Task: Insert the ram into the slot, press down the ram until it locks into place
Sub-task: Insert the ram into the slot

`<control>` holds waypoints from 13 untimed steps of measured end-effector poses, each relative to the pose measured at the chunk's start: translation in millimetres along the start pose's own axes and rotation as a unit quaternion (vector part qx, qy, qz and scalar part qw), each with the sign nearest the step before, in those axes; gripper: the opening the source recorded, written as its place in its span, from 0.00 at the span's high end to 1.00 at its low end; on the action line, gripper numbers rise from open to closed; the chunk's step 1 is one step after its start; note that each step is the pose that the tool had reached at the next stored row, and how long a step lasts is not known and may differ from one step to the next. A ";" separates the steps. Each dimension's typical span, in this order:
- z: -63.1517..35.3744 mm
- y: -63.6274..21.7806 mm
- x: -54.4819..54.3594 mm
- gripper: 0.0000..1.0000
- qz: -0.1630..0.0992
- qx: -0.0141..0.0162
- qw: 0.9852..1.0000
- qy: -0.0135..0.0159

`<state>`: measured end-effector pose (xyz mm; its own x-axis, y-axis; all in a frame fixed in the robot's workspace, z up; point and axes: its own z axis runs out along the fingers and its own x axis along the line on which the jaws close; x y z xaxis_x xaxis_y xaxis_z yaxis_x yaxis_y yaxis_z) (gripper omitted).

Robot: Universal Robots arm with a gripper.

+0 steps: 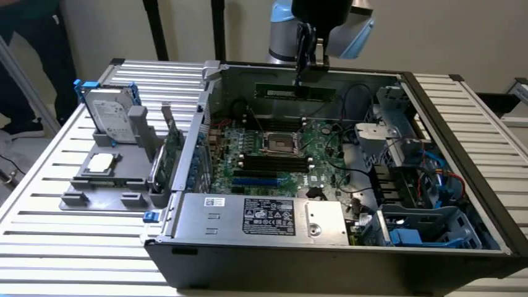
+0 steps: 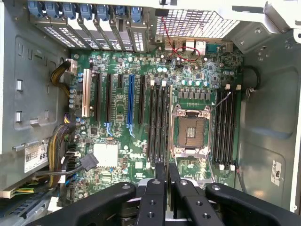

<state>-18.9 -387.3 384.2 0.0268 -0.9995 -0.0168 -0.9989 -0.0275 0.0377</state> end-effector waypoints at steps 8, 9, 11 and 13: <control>13.9 5.2 0.1 0.86 0.000 0.000 1.000 0.000; 15.9 6.5 0.1 0.86 0.000 0.000 1.000 0.000; 19.7 9.4 0.1 0.86 0.000 0.000 1.000 0.000; 23.4 12.9 0.1 0.86 0.000 0.000 1.000 0.000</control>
<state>-32.8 -387.3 361.3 0.0268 -0.9995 -0.0168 -0.9989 -0.0274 0.0378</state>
